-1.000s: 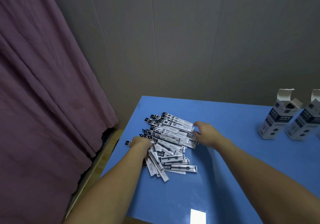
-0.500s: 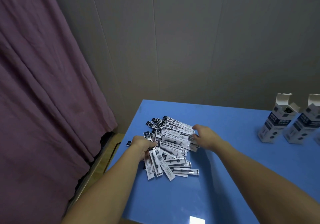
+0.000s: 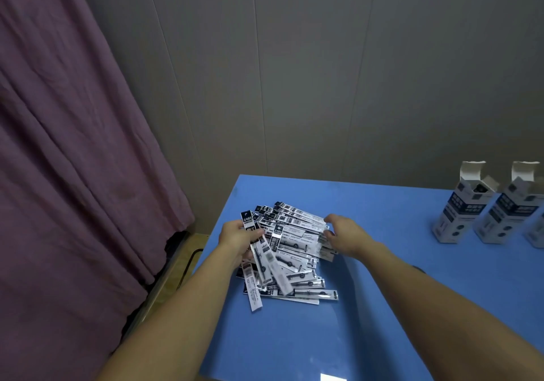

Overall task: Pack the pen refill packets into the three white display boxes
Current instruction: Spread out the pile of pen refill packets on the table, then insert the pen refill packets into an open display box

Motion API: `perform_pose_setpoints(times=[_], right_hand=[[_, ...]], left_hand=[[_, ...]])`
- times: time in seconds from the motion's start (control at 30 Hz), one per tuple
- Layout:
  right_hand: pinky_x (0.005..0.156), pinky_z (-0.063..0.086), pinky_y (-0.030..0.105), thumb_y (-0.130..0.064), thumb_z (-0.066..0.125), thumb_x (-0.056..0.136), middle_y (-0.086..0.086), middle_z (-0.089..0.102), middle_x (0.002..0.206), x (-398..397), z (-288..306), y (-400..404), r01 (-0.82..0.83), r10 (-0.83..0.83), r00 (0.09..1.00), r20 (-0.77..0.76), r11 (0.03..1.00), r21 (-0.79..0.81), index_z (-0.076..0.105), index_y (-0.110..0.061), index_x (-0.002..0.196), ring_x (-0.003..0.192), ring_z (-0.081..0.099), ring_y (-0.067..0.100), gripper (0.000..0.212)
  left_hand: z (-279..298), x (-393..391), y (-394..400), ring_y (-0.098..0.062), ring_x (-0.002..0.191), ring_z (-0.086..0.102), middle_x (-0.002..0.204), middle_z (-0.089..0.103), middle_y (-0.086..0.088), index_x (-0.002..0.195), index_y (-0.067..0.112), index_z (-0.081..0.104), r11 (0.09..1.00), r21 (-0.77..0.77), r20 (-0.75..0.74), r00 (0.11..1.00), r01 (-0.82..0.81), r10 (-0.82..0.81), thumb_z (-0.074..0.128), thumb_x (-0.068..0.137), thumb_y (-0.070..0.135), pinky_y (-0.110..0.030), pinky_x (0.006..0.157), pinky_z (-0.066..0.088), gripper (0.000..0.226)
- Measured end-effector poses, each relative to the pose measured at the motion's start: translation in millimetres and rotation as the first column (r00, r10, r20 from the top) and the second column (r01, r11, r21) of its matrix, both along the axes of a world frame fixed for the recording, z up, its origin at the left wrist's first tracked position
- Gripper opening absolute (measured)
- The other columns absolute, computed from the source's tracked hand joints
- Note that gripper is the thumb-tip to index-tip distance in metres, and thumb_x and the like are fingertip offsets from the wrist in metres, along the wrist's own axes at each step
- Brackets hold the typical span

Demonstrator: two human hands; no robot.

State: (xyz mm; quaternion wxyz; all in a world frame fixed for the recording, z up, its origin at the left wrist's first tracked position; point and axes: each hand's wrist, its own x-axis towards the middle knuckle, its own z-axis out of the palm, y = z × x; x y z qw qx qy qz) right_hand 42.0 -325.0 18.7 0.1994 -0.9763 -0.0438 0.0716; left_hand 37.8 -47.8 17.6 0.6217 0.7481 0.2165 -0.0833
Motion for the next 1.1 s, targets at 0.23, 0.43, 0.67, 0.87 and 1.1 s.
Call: perform_pose_setpoints(times=[0.23,0.43,0.67,0.87,1.1], right_hand=[[0.100,0.045,0.039,-0.023,0.048,0.101,0.013,0.057,0.136,-5.6,0.5,-3.9,0.023,-0.023,1.000,0.002,1.000,-0.010,0.050,-0.011,0.136,0.122,0.054,0.030,0.037],[0.104,0.044,0.038,-0.027,0.047,0.102,0.010,0.055,0.141,-13.2,-3.6,-7.9,0.028,-0.028,1.000,-0.013,1.000,-0.001,0.048,-0.013,0.139,0.127,0.053,0.029,0.040],[0.106,0.043,0.038,-0.026,0.047,0.102,0.009,0.054,0.142,-14.9,4.9,-14.9,0.044,-0.044,0.999,-0.017,0.999,-0.009,0.047,-0.014,0.141,0.128,0.052,0.028,0.040],[0.108,0.042,0.038,-0.030,0.046,0.102,0.008,0.052,0.146,-25.0,21.8,-39.7,0.115,-0.114,0.993,0.007,0.993,-0.013,0.045,-0.012,0.143,0.130,0.051,0.027,0.045],[0.100,0.048,0.044,-0.033,0.047,0.102,0.011,0.056,0.138,-69.3,25.5,-110.7,0.338,-0.338,0.941,-0.017,0.941,-0.015,0.044,-0.012,0.143,0.122,0.055,0.030,0.046]], left_hand=[[43.6,-6.0,-16.7,-0.014,0.091,0.073,0.092,0.077,0.004,0.093,0.020,0.075,0.988,0.070,0.393,0.907,0.137,-0.154,0.081,0.084,0.010,-0.035,0.083,0.058,0.014],[22.1,-24.4,-35.5,-0.002,0.089,0.071,0.094,0.076,0.008,0.101,0.017,0.074,0.968,0.144,0.370,0.896,0.205,-0.245,0.077,0.087,0.014,-0.019,0.078,0.051,0.014],[14.6,-14.8,-39.8,-0.014,0.089,0.073,0.091,0.077,0.004,0.094,0.018,0.076,0.970,0.154,0.319,0.920,0.188,-0.229,0.079,0.086,0.016,-0.033,0.085,0.056,0.009],[46.4,15.0,-67.8,-0.009,0.080,0.072,0.082,0.077,0.006,0.087,0.019,0.077,0.936,0.235,0.389,0.856,0.263,-0.339,0.081,0.085,0.021,-0.028,0.076,0.055,0.004],[57.7,28.5,-139.6,-0.016,0.084,0.073,0.078,0.077,0.001,0.077,0.016,0.079,0.847,0.302,0.409,0.743,0.438,-0.530,0.080,0.084,0.028,-0.034,0.079,0.056,0.015]])
